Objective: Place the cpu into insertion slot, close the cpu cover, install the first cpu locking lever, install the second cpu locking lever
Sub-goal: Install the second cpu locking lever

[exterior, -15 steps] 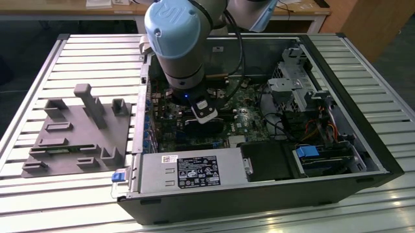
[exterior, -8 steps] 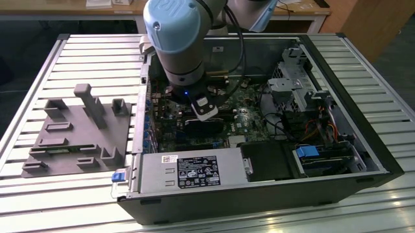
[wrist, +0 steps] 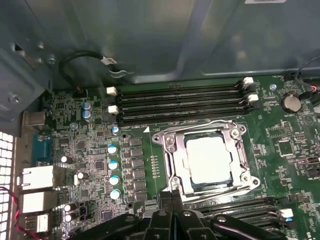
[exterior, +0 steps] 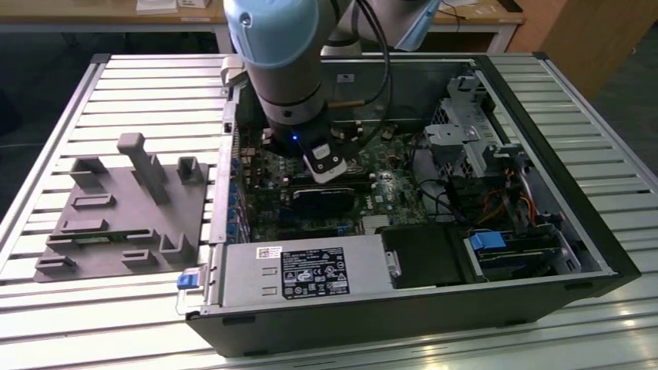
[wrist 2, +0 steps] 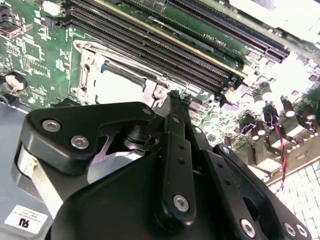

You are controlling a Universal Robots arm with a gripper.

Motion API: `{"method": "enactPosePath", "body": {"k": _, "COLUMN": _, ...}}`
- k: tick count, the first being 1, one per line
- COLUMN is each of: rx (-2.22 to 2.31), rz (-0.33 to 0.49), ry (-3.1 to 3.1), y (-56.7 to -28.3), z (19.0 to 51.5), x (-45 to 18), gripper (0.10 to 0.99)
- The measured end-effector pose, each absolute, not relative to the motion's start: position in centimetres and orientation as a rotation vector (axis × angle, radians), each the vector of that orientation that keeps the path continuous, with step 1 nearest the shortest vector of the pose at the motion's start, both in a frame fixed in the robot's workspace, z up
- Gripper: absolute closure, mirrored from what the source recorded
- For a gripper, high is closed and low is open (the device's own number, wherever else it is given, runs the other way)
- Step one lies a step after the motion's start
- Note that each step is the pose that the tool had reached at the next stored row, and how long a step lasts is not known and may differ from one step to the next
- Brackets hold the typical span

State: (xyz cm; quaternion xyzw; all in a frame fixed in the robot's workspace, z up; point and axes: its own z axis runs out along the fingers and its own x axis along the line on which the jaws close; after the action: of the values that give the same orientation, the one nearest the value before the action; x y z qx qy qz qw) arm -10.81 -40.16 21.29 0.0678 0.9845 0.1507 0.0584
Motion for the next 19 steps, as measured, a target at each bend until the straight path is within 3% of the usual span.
{"method": "enactPosePath", "body": {"k": 14, "rx": 0.205, "rz": 0.447, "ry": 2.984, "y": -39.5, "z": 21.3, "x": -7.2, "gripper": 0.984}}
{"method": "enactPosePath", "body": {"k": 19, "rx": 0.202, "rz": 0.409, "ry": 2.988, "y": -38.6, "z": 21.3, "x": -6.6, "gripper": 0.984}}
